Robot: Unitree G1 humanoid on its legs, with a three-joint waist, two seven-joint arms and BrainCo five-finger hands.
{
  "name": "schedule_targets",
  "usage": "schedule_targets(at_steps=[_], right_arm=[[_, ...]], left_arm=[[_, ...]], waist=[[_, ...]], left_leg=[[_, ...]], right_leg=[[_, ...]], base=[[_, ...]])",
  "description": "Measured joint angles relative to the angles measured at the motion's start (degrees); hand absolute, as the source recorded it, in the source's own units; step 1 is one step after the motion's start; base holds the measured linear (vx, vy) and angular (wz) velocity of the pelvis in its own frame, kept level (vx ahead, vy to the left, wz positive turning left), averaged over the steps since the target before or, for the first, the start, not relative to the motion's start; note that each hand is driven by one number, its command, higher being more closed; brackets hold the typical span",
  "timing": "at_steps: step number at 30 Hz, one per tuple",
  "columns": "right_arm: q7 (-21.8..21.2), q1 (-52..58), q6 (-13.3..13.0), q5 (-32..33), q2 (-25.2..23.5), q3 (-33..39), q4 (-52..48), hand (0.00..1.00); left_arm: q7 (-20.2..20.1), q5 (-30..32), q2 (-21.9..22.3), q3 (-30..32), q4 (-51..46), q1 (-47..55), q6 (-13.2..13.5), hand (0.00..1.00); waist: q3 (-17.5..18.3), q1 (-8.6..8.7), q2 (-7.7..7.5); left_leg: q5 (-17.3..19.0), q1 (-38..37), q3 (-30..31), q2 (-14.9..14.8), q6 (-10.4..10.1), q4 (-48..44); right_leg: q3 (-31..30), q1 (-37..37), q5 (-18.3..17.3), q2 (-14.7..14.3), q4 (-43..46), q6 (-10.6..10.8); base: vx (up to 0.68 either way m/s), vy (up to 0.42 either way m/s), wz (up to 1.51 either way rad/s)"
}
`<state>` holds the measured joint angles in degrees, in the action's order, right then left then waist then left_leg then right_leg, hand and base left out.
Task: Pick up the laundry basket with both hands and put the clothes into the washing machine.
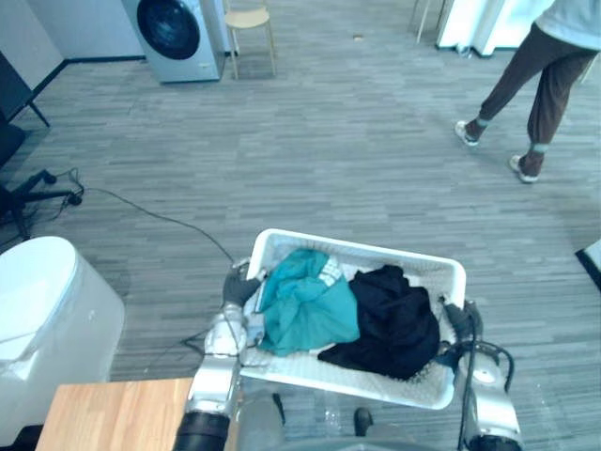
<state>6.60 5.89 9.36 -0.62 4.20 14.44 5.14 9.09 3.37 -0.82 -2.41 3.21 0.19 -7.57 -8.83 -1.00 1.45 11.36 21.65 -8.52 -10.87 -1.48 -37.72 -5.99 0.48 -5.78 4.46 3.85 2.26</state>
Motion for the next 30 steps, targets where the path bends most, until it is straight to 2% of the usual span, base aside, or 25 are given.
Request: schedule_targets(at_steps=[1, 3, 5, 6, 7, 8, 9, 11, 12, 13, 14, 17, 18, 19, 20, 21, 22, 23, 24, 25, 26, 27, 28, 29, 30], right_arm=[[-0.04, -0.7, 0.0, -0.01, 0.4, 0.02, 0.26, 1.0], [-0.07, -0.94, 0.01, -0.02, 0.65, -0.06, 0.4, 1.0], [-0.04, -0.83, -0.02, -0.05, 0.27, 0.31, 0.41, 1.0], [-0.06, -0.8, -0.04, -0.12, 0.13, 0.23, 0.42, 1.0], [-0.06, -0.81, -0.03, -0.72, -0.86, 0.27, 0.75, 1.0], [-0.06, -0.83, -0.04, -1.31, -1.55, 0.21, 1.57, 1.0], [-0.06, -1.01, -0.02, -1.97, -2.62, -0.41, 3.91, 1.0], [-0.05, -0.8, 0.01, -2.31, -3.75, -1.49, 5.39, 1.0], [-0.05, -0.68, 0.12, -2.4, -4.18, -2.06, 5.37, 1.0], [-0.05, -0.68, 0.12, -2.4, -4.21, -1.99, 5.03, 1.0], [-0.05, -0.68, 0.12, -2.4, -4.12, -1.97, 4.75, 1.0], [-0.06, -0.34, 0.25, -2.4, -3.44, -1.87, 1.37, 1.0], [-0.06, -0.04, 0.22, -2.4, -3.13, -1.89, 0.17, 1.0], [-0.06, -0.06, 0.12, -2.39, -2.61, -1.96, -0.21, 1.0], [-0.05, 0.0, 0.12, -2.38, -2.63, -2.06, -0.2, 1.0], [-0.05, -0.11, 0.14, -2.37, -1.86, -2.12, -0.09, 1.0], [-0.02, -0.9, 0.5, -2.38, -0.65, -1.95, 0.19, 1.0], [-0.01, -0.82, 1.25, -2.38, 0.46, -1.93, 0.18, 1.0], [-0.01, -0.44, 1.26, -2.38, 0.94, -1.97, 0.17, 1.0], [-0.03, 1.06, 1.2, -2.34, 1.49, -2.59, -0.07, 1.0], [0.04, 1.81, 1.19, -2.33, 1.61, -2.65, -1.06, 1.0], [0.39, 1.65, 1.16, -2.32, 1.16, -2.68, -2.07, 1.0], [1.03, 1.02, 1.06, -2.32, 0.52, -2.91, -2.49, 1.0], [1.08, 0.92, 1.07, -2.32, 0.47, -2.93, -2.49, 1.0], [1.14, 0.96, 1.16, -2.32, 0.44, -3.26, -2.46, 1.0]], left_arm=[[0.09, -0.08, 0.32, 0.11, 0.0, 0.07, 0.01, 1.0], [0.13, -0.07, 0.47, 0.12, 0.03, 0.07, 0.05, 1.0], [0.28, -0.02, 0.66, 0.18, -0.18, 0.4, 0.12, 1.0], [0.33, 0.0, 0.56, 0.19, -0.18, 0.4, 0.19, 1.0], [0.67, 0.01, 0.14, 0.21, -0.14, 1.0, 0.19, 1.0], [0.91, 0.09, -0.42, 0.2, 0.05, 1.26, 0.17, 1.0], [0.96, 0.23, -1.75, 0.19, 0.32, 2.0, -0.18, 1.0], [1.23, 0.38, -3.16, 0.59, 0.26, 3.42, -0.35, 1.0], [1.23, 0.8, -3.35, 0.71, 0.11, 3.46, -0.71, 1.0], [1.19, 0.84, -3.35, 0.67, -0.58, 3.44, -0.76, 1.0], [1.17, 0.84, -3.33, 0.6, -0.8, 3.39, -0.75, 1.0], [1.1, 0.8, -2.71, 0.67, -1.22, 2.1, -0.55, 1.0], [1.11, 0.85, -2.74, 0.63, -0.91, 0.83, -0.46, 1.0], [1.11, 1.26, -2.66, 0.62, -0.23, -0.21, -0.25, 1.0], [1.13, 1.37, -2.52, 0.58, -0.08, -0.31, -0.21, 1.0], [1.26, 1.72, -1.52, 0.64, 0.95, -0.53, 0.1, 1.0], [1.7, 1.69, 0.29, 1.13, 2.28, -0.85, -0.06, 1.0], [1.56, 1.86, 2.18, 2.15, 3.63, -1.3, -0.66, 1.0], [1.51, 1.83, 2.73, 2.15, 3.72, -0.72, -0.72, 1.0], [0.97, 1.78, 3.38, 2.04, 3.6, 0.92, -0.63, 1.0], [0.89, 1.77, 3.34, 1.84, 2.96, 1.54, -0.43, 1.0], [0.94, 1.72, 3.35, 2.2, 2.55, 1.49, 0.17, 1.0], [1.03, 1.39, 2.98, 2.68, 1.9, 1.43, 0.57, 1.0], [1.03, 1.27, 2.79, 2.64, 1.81, 1.41, 0.61, 1.0], [1.03, 1.25, 2.42, 2.57, 1.8, 1.56, 0.6, 1.0]], waist=[[-0.02, -0.49, 0.11], [0.37, -0.8, 0.68], [1.11, -0.48, -0.23], [1.1, -0.01, -0.4], [0.84, -0.24, -1.27], [0.68, -0.22, -2.07], [0.72, -0.5, -2.88], [0.58, -0.64, -2.28], [0.65, -0.34, -1.79], [0.9, 0.29, -1.44], [1.0, 0.35, -1.26], [2.06, 2.05, 0.17], [2.34, 2.32, 0.3], [3.42, 2.54, -1.05], [3.69, 2.81, -0.95], [3.87, 3.17, 0.27], [4.18, 2.64, 3.5], [4.04, 2.85, 3.5], [4.0, 3.35, 3.52], [3.8, 3.38, 3.04], [4.3, 3.15, 4.14], [4.38, 2.48, 4.84], [4.34, 1.26, 4.93], [4.31, 0.53, 4.9], [4.14, -0.26, 4.65]], left_leg=[[-1.32, -0.07, 1.6, 1.33, -2.1, 9.82], [-4.46, -0.62, 1.62, 2.46, -2.85, 12.64], [-1.25, -0.77, 0.72, 6.11, 0.84, 9.89], [2.06, -0.69, 0.7, 7.69, 2.81, 6.63], [4.85, -2.87, -0.32, 9.47, 4.15, 5.07], [5.73, -4.8, -1.18, 10.4, 4.57, 5.07], [7.42, -8.86, -2.47, 11.5, 5.42, 5.22], [10.43, -15.06, -3.48, 11.76, 6.33, 6.35], [11.54, -18.85, -3.71, 11.76, 6.44, 8.45], [11.9, -22.32, -3.67, 11.55, 6.19, 11.37], [12.06, -23.38, -3.65, 11.31, 5.95, 12.22], [12.42, -31.17, -2.41, 7.67, 2.08, 18.98], [12.66, -33.26, -1.95, 6.51, 0.43, 20.16], [13.67, -35.35, -0.88, 5.79, -1.4, 20.33], [14.24, -36.56, -0.04, 5.16, -2.45, 20.14], [14.8, -38.31, 1.24, 3.71, -3.47, 18.68], [13.46, -38.09, 1.89, 1.06, -5.76, 15.48], [3.4, -34.98, 2.58, 1.16, -6.48, 4.54], [-3.51, -33.14, 2.55, 1.15, -4.93, -0.77], [-23.83, -30.04, 1.49, -0.24, -1.7, -8.96], [-25.34, -26.43, 0.11, -4.59, 0.07, -18.16], [-21.4, -21.37, -1.68, -8.67, 2.8, -26.91], [-14.55, -14.42, -2.58, -10.78, 4.88, -33.97], [-12.45, -11.73, -2.57, -10.97, 4.67, -35.29], [-6.37, -4.95, -3.25, -10.01, 3.81, -33.46]], right_leg=[[-0.14, 0.07, -1.44, 1.66, 0.5, 1.99], [-0.69, 0.44, -3.99, 3.26, 1.98, 3.63], [-1.13, 0.63, -7.02, 5.78, 7.04, 3.5], [-1.49, -3.31, -10.01, 5.84, 22.12, 6.79], [-3.29, -7.65, -9.34, 6.6, 36.76, 10.9], [-4.52, -9.39, -7.76, 6.83, 43.4, 13.65], [-4.93, -12.05, -3.75, 6.73, 53.5, 13.49], [-0.22, -15.65, -3.74, 6.33, 63.13, 11.14], [3.58, -18.6, -6.15, 6.35, 65.46, 6.89], [6.89, -21.77, -8.04, 6.38, 64.02, 4.16], [7.97, -22.83, -8.52, 6.35, 62.88, 3.49], [14.52, -27.89, -7.76, 3.99, 37.65, 1.38], [13.61, -27.82, -2.47, 1.91, 22.91, 0.55], [11.65, -27.37, 6.18, 0.25, 13.27, 0.12], [11.52, -26.96, 11.0, -0.52, 12.24, -0.27], [11.64, -26.53, 13.56, -1.58, 13.88, 0.39], [14.27, -26.75, 12.47, -3.21, 17.56, -0.72], [14.41, -26.37, 7.64, -1.79, 25.4, -1.97], [14.98, -25.09, 6.58, -0.78, 27.81, -1.91], [16.37, -19.4, 3.5, -0.25, 27.32, -2.38], [16.52, -14.22, 1.32, -0.76, 23.74, -2.02], [16.68, -10.67, -0.51, -2.11, 21.66, -2.3], [16.62, -6.96, -2.63, -2.7, 19.46, -3.18], [16.61, -5.49, -3.01, -2.66, 18.54, -3.13], [16.61, -1.12, -3.83, -1.64, 15.33, -2.17]], base=[[0.1, 0.142, -0.05], [0.29, 0.312, -0.11], [0.42, 0.301, 0.14], [0.43, 0.206, 0.28], [0.44, 0.206, 0.23], [0.46, 0.183, -0.01], [0.5, 0.15, -0.23], [0.57, 0.136, -0.38], [0.63, 0.095, -0.24], [0.53, 0.049, -0.16], [0.65, 0.037, -0.05], [0.63, -0.024, 0.17], [0.75, -0.111, 0.32], [0.77, -0.139, 0.3], [0.79, -0.169, 0.26], [0.63, -0.12, -0.05], [0.91, -0.159, -0.05], [0.59, -0.092, -0.06], [0.71, -0.158, 0.27], [0.57, -0.134, 0.28], [0.85, -0.148, 0.16], [0.84, -0.077, -0.16], [0.68, -0.022, -0.27], [0.75, 0.041, -0.3], [0.6, 0.082, -0.1]])
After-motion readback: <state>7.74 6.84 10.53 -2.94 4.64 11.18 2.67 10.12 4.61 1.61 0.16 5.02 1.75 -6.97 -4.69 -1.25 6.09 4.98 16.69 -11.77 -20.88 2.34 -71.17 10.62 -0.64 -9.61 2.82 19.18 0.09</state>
